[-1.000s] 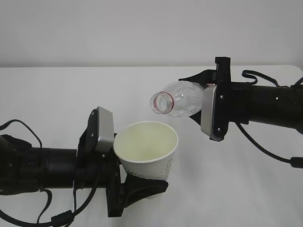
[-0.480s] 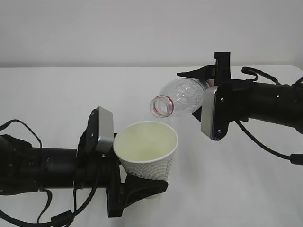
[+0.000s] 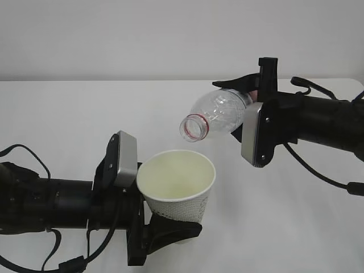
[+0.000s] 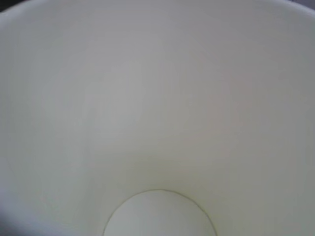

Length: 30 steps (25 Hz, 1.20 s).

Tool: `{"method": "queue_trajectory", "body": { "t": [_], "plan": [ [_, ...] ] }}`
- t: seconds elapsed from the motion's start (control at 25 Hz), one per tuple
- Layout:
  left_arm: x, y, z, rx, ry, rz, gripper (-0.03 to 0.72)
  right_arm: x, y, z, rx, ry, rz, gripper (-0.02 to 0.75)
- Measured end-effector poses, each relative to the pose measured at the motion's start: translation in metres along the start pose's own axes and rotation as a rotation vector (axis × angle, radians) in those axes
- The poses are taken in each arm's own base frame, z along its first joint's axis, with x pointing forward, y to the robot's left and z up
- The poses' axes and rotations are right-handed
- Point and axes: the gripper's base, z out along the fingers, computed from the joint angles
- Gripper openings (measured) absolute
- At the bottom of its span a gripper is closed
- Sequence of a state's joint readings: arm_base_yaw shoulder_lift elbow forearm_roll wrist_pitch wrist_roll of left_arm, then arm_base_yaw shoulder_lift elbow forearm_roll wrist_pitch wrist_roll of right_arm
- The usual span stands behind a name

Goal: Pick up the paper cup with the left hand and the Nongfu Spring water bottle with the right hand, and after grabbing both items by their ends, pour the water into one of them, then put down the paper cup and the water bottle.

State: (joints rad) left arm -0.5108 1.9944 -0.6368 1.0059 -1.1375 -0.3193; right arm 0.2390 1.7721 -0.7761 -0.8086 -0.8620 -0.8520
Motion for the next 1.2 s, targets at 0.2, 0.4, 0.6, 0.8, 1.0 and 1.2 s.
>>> {"method": "queue_trajectory", "body": {
  "t": [0.2, 0.4, 0.6, 0.8, 1.0, 1.2],
  "plan": [
    [0.0001, -0.0002, 0.0000, 0.002, 0.001, 0.001, 0.525, -0.0013, -0.0018, 0.0000, 0.020, -0.014, -0.031, 0.491],
    [0.0004, -0.0012, 0.0000, 0.014, 0.004, 0.044, 0.525, -0.0009, -0.0023, 0.0000, 0.026, -0.009, -0.056, 0.491],
    [0.0004, -0.0012, 0.0000, 0.014, 0.004, 0.066, 0.525, -0.0007, -0.0025, 0.0000, 0.028, -0.006, -0.081, 0.491],
    [0.0004, -0.0012, 0.0000, 0.014, 0.004, 0.074, 0.524, -0.0008, -0.0035, -0.0001, 0.039, -0.007, -0.098, 0.491],
    [0.0003, -0.0010, 0.0000, 0.011, 0.003, 0.072, 0.523, -0.0006, -0.0055, -0.0002, 0.061, -0.003, -0.114, 0.491],
    [0.0002, -0.0006, 0.0000, 0.007, 0.002, 0.070, 0.523, -0.0009, -0.0066, -0.0002, 0.073, -0.005, -0.130, 0.491]
  ]
}}
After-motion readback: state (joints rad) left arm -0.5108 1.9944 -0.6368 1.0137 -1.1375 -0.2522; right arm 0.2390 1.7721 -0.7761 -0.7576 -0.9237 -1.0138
